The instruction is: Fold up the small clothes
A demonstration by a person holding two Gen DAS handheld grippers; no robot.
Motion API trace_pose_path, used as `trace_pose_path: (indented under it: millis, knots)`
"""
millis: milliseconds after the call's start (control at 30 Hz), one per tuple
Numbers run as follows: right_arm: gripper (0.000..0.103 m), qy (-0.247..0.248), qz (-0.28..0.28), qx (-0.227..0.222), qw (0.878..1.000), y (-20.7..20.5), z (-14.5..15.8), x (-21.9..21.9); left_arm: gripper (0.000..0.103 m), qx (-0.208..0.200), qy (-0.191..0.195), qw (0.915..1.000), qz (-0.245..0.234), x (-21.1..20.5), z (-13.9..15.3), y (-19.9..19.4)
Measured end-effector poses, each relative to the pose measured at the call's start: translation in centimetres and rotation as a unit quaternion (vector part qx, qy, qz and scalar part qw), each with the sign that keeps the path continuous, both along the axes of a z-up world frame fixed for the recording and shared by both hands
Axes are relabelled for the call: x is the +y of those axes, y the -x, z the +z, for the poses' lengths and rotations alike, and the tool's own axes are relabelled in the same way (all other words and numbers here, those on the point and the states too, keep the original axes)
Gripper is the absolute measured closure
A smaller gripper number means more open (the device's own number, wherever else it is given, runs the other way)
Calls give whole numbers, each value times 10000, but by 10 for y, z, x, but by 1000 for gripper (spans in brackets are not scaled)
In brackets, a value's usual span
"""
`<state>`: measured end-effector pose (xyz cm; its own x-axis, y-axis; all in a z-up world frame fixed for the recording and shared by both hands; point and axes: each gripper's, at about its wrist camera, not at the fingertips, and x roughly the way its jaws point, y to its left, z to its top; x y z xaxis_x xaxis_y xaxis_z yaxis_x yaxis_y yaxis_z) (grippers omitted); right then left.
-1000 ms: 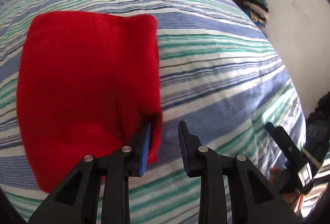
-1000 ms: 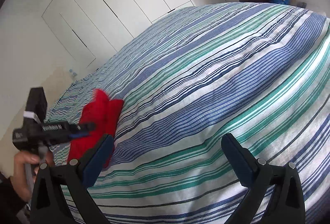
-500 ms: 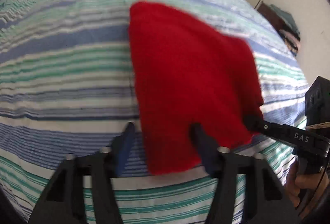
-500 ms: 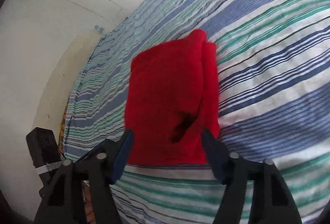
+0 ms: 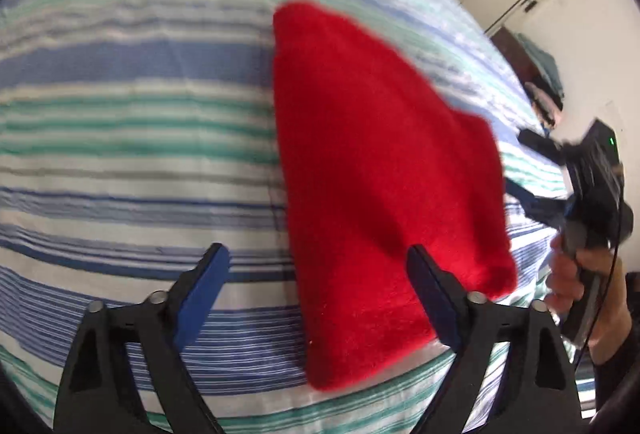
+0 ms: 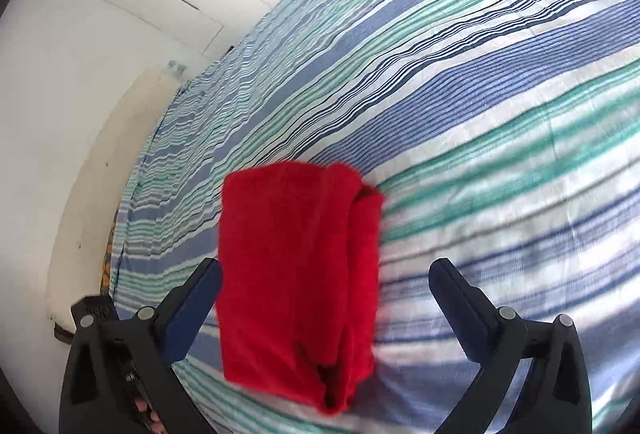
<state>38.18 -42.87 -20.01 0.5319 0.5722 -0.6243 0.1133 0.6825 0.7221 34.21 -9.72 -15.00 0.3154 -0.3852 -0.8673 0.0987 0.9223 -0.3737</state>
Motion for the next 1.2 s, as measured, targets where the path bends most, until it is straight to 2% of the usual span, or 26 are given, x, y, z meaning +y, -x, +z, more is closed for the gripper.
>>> trace_pose_path:
  millis: [33, 100, 133, 167, 200, 233, 300, 367, 433, 533, 633, 700, 733, 767, 800, 833, 867, 900, 967, 1033, 1100, 1200]
  knots:
    - [7, -87, 9, 185, 9998, -13, -11, 0, 20, 122, 78, 9999, -23, -7, -6, -1]
    - [19, -591, 247, 489, 9967, -30, -34, 11, 21, 224, 290, 9993, -76, -17, -12, 9]
    - [28, -888, 380, 584, 9936, -35, -41, 17, 46, 246, 372, 9989, -125, -22, -14, 10]
    - [46, -1066, 528, 655, 9907, -38, -46, 24, 82, 317, 410, 9985, -187, -28, -15, 10]
    - [63, -931, 646, 750, 9907, -40, -47, 32, 84, 370, 405, 9984, -163, -29, -13, 9]
    - [81, -496, 659, 737, 9939, -40, -41, 40, 88, 261, 419, 9987, -114, -28, -4, 5]
    - [83, -91, 646, 380, 9971, -34, -15, 42, 89, -152, 425, 9989, -155, -27, 26, 11]
    - [84, 97, 769, -198, 9968, -26, 20, 45, 89, -541, 429, 9974, -215, -27, 57, 21]
    - [84, 411, 944, -729, 9920, -16, 56, 45, 89, -920, 443, 9943, -298, -31, 89, 29]
    - [84, 558, 1093, -1300, 9839, -5, 104, 44, 89, -1305, 436, 9896, -422, -31, 127, 40]
    - [84, 628, 1146, -1605, 9783, -1, 132, 47, 87, -1472, 357, 9871, -511, -23, 137, 57]
    - [84, 668, 1150, -1563, 9787, 2, 133, 47, 72, -1261, 194, 9908, -453, -21, 123, 64]
    - [81, 693, 1140, -1453, 9804, 6, 128, 44, 53, -1097, -16, 9935, -318, -20, 108, 67]
    - [70, 845, 1104, -1255, 9823, 11, 120, 43, 40, -989, -330, 9944, -151, -18, 95, 73]
    - [60, 1169, 1012, -1021, 9827, 19, 110, 40, 40, -961, -597, 9936, -27, -16, 87, 83]
    - [29, 1514, 928, -841, 9805, 30, 103, 35, 39, -949, -835, 9920, 73, -15, 80, 96]
    - [7, 1924, 828, -704, 9753, 46, 95, 28, 37, -939, -1055, 9898, 168, -11, 75, 112]
    - [6, 2212, 761, -654, 9701, 62, 93, 24, 35, -978, -1295, 9863, 290, -9, 74, 130]
    - [6, 2705, 791, -621, 9575, 104, 94, 21, 19, -1191, -1789, 9751, 554, -5, 79, 159]
    - [5, 3051, 901, -618, 9460, 147, 100, 32, 7, -1624, -2307, 9556, 847, -4, 94, 194]
    - [3, 3301, 969, -685, 9365, 190, 111, 47, 5, -2028, -2532, 9407, 988, -6, 117, 228]
    - [1, 3405, 1016, -790, 9314, 255, 130, 70, 5, -1933, -2469, 9423, 1173, 4, 136, 247]
